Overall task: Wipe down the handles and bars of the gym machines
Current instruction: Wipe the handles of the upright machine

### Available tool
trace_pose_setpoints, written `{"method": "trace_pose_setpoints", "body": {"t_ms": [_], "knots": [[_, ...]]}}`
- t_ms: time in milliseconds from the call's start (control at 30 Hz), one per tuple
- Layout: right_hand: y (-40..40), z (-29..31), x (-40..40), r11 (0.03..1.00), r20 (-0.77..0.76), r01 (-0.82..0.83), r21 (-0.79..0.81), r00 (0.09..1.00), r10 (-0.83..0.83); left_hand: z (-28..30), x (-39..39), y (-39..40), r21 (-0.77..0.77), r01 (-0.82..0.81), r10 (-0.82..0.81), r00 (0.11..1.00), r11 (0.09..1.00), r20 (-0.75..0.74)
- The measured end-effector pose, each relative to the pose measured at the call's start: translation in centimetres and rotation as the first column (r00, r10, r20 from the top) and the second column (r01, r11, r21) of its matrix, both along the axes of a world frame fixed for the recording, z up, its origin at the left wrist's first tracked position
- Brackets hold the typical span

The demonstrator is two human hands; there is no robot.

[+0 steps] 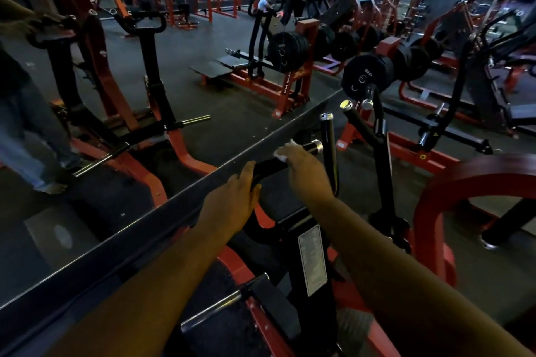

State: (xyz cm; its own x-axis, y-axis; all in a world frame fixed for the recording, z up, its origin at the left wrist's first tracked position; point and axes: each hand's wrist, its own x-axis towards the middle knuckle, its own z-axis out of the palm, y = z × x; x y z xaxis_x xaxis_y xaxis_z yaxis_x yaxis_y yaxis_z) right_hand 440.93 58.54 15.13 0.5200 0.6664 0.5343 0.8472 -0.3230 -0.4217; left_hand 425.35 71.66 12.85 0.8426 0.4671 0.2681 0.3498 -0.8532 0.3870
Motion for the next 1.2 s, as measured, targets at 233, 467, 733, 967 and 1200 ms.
{"method": "trace_pose_setpoints", "body": {"t_ms": [233, 467, 733, 967, 1200], "knots": [[-1.0, 2.0, -2.6, 0.974, 0.032, -0.206, 0.094, 0.978, 0.204, 0.3, -0.1, -0.2, -0.04, 0.037, -0.036, 0.999, 0.999, 0.036], [-1.3, 0.6, 2.3, 0.989, -0.076, 0.136, -0.059, 0.987, -0.141, 0.1, -0.1, -0.3, 0.004, 0.0, 0.001, 0.999, 1.0, -0.032], [-0.8, -0.7, -5.2, 0.983, -0.101, -0.145, 0.11, 0.983, 0.156, 0.0, -0.1, -0.1, -0.021, 0.021, -0.021, 1.0, 1.0, 0.005], [-2.8, 0.6, -0.3, 0.906, -0.409, 0.3, 0.298, 0.898, -0.162, -0.3, 0.1, 0.0, 0.008, -0.005, 0.005, 1.0, 1.0, -0.017], [0.1, -2.8, -4.8, 0.957, -0.236, 0.147, 0.249, 0.968, -0.087, -0.5, 0.3, 0.2, 0.018, 0.003, -0.003, 1.0, 1.0, 0.0]]}}
